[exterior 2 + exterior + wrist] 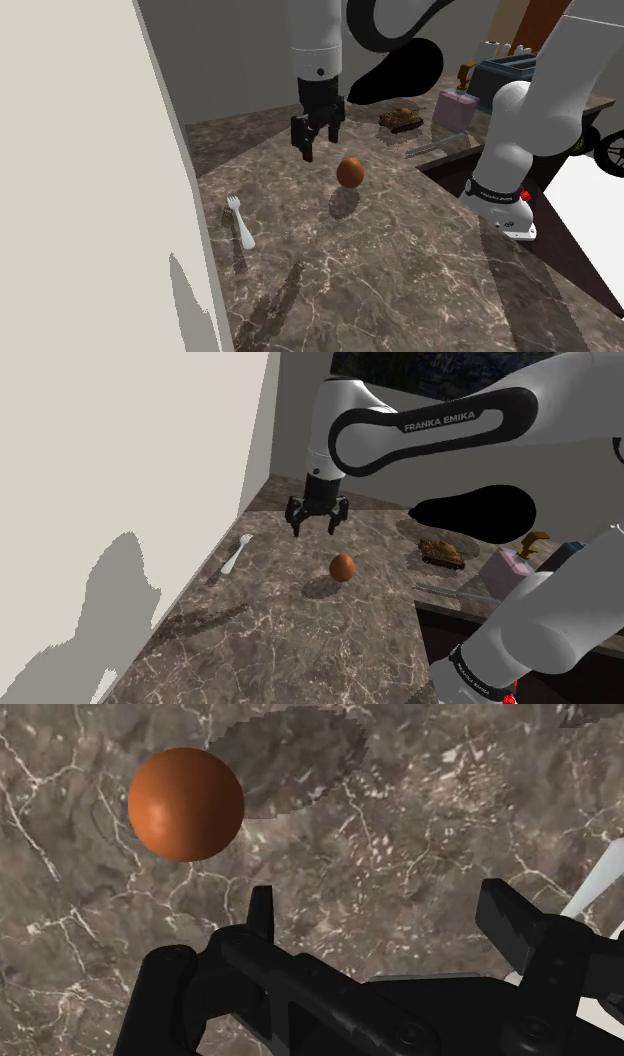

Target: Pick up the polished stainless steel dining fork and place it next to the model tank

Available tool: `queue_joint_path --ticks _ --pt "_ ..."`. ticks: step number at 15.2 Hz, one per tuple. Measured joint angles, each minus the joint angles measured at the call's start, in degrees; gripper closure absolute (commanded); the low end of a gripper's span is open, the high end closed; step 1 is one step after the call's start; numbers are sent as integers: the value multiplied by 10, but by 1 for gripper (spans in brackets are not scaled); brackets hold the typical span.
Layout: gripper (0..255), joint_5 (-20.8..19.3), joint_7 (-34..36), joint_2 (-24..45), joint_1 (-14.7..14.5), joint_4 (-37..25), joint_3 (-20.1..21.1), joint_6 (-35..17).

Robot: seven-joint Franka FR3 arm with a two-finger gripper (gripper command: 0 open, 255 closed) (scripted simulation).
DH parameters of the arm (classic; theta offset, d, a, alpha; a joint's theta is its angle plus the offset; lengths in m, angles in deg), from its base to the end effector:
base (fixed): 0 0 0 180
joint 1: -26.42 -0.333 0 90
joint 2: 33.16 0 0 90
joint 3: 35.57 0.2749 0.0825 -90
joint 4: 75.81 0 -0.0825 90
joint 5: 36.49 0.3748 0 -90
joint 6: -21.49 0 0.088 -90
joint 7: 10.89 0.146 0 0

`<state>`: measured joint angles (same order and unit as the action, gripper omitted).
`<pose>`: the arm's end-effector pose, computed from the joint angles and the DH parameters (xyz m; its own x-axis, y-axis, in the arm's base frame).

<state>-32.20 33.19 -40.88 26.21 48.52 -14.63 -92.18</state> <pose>0.4615 0.1866 0.3675 0.9044 -0.4231 -0.0558 -0.4222 -0.9061 0.0281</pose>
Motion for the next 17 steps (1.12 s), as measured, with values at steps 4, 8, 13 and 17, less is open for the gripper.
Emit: queue_joint_path --ticks 4,8,13,17 --pt "0 -16 81 91 -5 -69 14 -17" --pt "0 -39 160 189 -20 -152 17 -28" --pt "0 -59 243 303 -47 -263 7 -31" --pt "0 -69 294 390 -73 -362 -6 -22"
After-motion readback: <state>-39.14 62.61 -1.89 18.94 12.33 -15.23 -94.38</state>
